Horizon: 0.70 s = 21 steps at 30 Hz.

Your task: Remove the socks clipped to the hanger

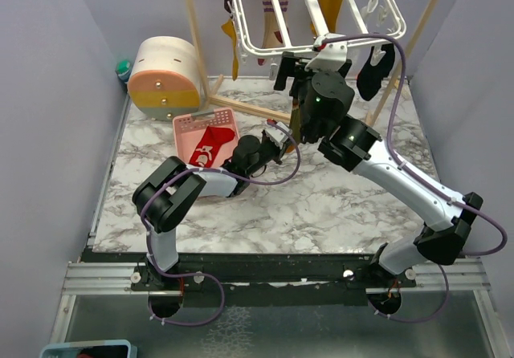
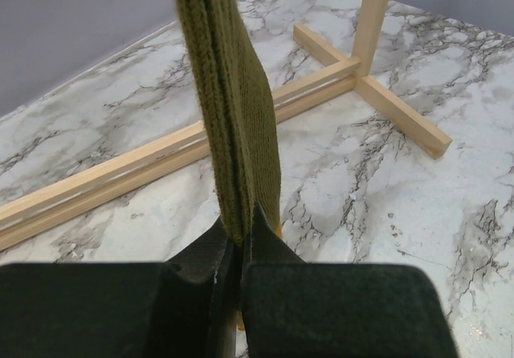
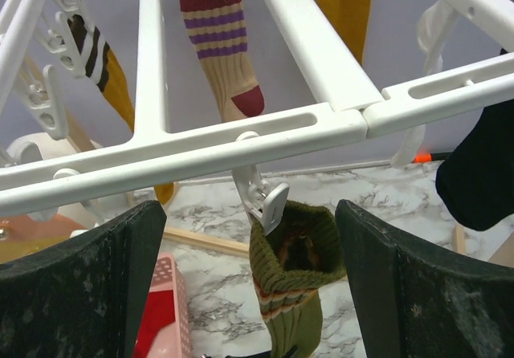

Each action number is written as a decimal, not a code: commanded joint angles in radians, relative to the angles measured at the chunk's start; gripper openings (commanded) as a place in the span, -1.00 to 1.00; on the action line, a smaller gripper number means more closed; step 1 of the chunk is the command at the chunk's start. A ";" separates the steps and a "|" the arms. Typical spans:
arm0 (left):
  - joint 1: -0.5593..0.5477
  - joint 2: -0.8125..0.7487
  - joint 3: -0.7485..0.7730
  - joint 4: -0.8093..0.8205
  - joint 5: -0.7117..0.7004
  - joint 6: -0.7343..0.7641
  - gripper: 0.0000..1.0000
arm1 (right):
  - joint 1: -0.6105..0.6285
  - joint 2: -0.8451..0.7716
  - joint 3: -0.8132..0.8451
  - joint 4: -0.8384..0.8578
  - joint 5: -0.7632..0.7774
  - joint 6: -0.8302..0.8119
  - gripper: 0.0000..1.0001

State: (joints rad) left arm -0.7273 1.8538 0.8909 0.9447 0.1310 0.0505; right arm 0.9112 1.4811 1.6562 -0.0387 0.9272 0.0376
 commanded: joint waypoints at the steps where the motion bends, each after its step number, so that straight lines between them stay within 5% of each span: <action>1: -0.004 0.012 0.010 -0.007 0.019 0.011 -1.00 | 0.011 0.048 0.077 -0.080 0.095 0.014 0.85; 14: -0.005 0.008 0.009 -0.009 0.049 0.012 -1.00 | 0.011 0.160 0.167 -0.076 0.232 -0.028 0.65; 21: -0.004 0.003 0.005 -0.010 0.054 0.018 -1.00 | 0.011 0.165 0.163 -0.048 0.238 -0.028 0.33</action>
State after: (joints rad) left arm -0.7273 1.8538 0.8909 0.9443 0.1543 0.0563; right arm 0.9154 1.6421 1.7992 -0.1062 1.1172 0.0174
